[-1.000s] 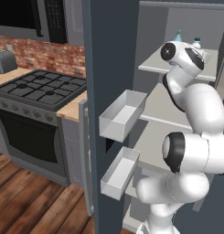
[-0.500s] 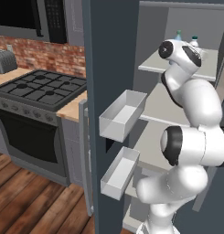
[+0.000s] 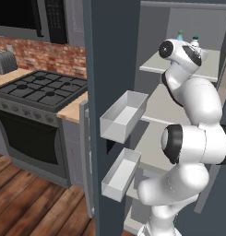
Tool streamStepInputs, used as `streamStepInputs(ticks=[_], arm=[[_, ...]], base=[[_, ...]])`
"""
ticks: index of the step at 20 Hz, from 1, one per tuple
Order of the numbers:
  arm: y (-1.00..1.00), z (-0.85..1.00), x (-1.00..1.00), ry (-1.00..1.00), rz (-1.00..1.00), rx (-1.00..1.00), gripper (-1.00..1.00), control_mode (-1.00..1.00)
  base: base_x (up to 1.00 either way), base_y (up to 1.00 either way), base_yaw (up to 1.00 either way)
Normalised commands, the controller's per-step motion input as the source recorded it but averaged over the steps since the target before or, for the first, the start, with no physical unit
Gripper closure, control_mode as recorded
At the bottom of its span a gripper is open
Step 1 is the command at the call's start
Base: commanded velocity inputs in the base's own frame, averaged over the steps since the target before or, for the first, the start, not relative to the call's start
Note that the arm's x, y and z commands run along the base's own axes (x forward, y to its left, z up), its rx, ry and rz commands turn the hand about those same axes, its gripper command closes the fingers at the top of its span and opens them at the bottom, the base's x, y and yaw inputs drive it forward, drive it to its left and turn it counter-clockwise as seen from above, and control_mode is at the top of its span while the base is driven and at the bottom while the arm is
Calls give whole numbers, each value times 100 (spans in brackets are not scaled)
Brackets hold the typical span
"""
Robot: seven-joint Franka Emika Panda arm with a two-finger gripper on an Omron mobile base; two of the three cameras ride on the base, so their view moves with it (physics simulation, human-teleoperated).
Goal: Take the bottled waters from the counter and place them in the freezer to freeze. Close the freezer door after placing the bottles.
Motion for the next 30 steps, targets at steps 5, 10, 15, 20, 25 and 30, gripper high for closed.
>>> streamStepInputs(ticks=[5, 10, 15, 20, 25, 30], arm=[[0, -10, 0, -2, 0, 0, 100, -100], [0, -6, 0, 0, 0, 1, -100, -100], [0, 0, 0, 0, 0, 0, -100, -100], [0, 0, 0, 0, 0, 0, -100, -100], [0, 0, 0, 0, 0, 0, -100, -100], [7, 0, -11, 0, 0, 0, -100, -100]], base=[[0, 0, 0], [0, 0, 0], [0, 0, 0], [0, 0, 0], [0, 0, 0], [0, 0, 0]])
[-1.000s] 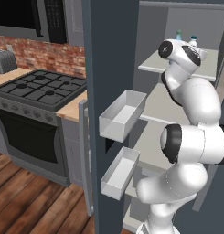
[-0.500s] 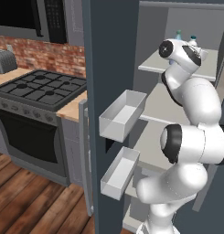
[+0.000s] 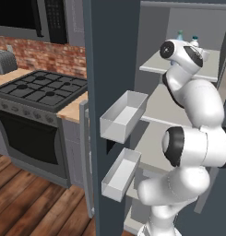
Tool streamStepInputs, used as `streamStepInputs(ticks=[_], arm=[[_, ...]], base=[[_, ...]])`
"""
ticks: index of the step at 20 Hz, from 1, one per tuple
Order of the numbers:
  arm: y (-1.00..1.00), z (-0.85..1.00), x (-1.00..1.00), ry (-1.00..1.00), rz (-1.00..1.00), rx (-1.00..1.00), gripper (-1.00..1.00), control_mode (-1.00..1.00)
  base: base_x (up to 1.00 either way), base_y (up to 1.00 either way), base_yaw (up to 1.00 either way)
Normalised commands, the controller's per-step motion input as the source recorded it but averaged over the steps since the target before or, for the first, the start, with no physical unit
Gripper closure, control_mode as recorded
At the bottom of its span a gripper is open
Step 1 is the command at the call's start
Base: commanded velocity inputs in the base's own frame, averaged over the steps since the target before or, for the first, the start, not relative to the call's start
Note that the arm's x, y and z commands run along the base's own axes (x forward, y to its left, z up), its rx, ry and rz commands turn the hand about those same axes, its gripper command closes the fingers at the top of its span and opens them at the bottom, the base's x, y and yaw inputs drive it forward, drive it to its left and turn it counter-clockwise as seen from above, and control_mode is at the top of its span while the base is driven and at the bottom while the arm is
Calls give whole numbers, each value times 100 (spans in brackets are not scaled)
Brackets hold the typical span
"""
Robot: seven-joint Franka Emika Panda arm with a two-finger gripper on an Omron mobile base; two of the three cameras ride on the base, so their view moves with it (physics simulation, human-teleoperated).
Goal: Take the bottled waters from the counter and place them in the freezer to freeze. Close the freezer door after placing the bottles.
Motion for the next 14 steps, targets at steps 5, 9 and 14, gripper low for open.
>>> streamStepInputs(ticks=[5, 9, 14], arm=[[18, 0, -36, 0, 0, 0, -100, -100], [22, 0, -37, 0, 0, 0, -100, -100], [17, 6, -52, 0, 0, 0, -100, -100]], base=[[0, 0, 0], [0, 0, 0], [0, 0, 0]])
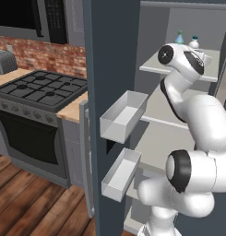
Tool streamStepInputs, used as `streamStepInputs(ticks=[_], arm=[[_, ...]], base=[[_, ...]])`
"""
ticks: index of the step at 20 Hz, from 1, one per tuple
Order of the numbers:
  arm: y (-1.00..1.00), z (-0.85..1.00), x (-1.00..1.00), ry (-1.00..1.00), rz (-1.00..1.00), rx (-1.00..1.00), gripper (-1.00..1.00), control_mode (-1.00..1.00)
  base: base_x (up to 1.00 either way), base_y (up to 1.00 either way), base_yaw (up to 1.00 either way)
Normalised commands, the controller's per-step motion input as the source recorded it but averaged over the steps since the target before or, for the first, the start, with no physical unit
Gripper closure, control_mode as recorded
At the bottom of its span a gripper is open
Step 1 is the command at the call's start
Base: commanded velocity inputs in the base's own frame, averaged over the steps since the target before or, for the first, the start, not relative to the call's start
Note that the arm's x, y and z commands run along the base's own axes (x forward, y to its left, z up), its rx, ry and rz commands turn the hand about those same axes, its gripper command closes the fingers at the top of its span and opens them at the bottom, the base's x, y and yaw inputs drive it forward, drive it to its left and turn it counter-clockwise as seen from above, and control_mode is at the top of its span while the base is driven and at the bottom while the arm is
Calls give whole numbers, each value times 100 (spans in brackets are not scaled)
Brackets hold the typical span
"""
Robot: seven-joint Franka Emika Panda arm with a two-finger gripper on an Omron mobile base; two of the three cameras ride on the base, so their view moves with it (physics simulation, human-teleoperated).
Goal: Take the bottled waters from the counter and place them in the freezer to freeze. Close the freezer door after placing the bottles.
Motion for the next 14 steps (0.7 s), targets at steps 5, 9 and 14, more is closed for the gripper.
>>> streamStepInputs(ticks=[5, 9, 14], arm=[[35, 9, -60, 0, 4, 0, -100, -100], [41, 3, -59, 0, 7, 0, -100, -100], [38, 0, -67, 0, 8, 0, -100, -100]], base=[[0, 0, 0], [0, 0, 0], [0, 0, 0]])
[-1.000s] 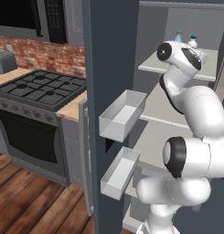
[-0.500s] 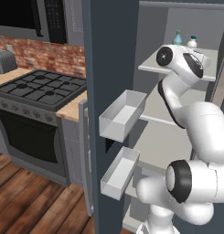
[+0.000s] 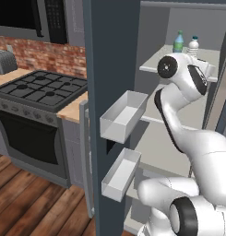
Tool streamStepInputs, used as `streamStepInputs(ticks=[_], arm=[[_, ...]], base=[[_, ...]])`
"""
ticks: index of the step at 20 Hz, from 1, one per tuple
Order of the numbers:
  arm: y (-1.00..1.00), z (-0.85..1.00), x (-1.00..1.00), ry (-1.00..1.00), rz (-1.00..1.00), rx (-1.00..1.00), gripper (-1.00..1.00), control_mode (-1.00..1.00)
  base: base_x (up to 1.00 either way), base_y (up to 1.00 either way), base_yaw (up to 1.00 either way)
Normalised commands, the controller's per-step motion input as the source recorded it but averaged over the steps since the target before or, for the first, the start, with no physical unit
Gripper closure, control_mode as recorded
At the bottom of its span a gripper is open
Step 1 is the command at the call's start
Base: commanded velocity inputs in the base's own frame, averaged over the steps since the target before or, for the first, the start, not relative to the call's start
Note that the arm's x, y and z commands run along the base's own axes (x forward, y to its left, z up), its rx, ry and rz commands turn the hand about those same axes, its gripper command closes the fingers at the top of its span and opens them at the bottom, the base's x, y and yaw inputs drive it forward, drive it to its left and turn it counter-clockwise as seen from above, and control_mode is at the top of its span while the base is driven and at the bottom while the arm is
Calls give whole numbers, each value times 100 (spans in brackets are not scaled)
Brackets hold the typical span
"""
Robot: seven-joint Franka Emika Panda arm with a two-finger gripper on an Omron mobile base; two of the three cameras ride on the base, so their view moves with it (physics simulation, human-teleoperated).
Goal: Take the bottled waters from the counter and place them in the freezer to freeze. Close the freezer door after placing the bottles.
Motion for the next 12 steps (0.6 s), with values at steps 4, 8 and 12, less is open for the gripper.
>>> streamStepInputs(ticks=[4, 8, 12], arm=[[31, 1, -80, 0, 6, 0, -100, -100], [25, 2, -78, 4, 12, 1, -100, -100], [15, 0, -78, 4, 26, 3, -100, -100]], base=[[0, 0, 0], [0, 0, 0], [0, 0, 0]])
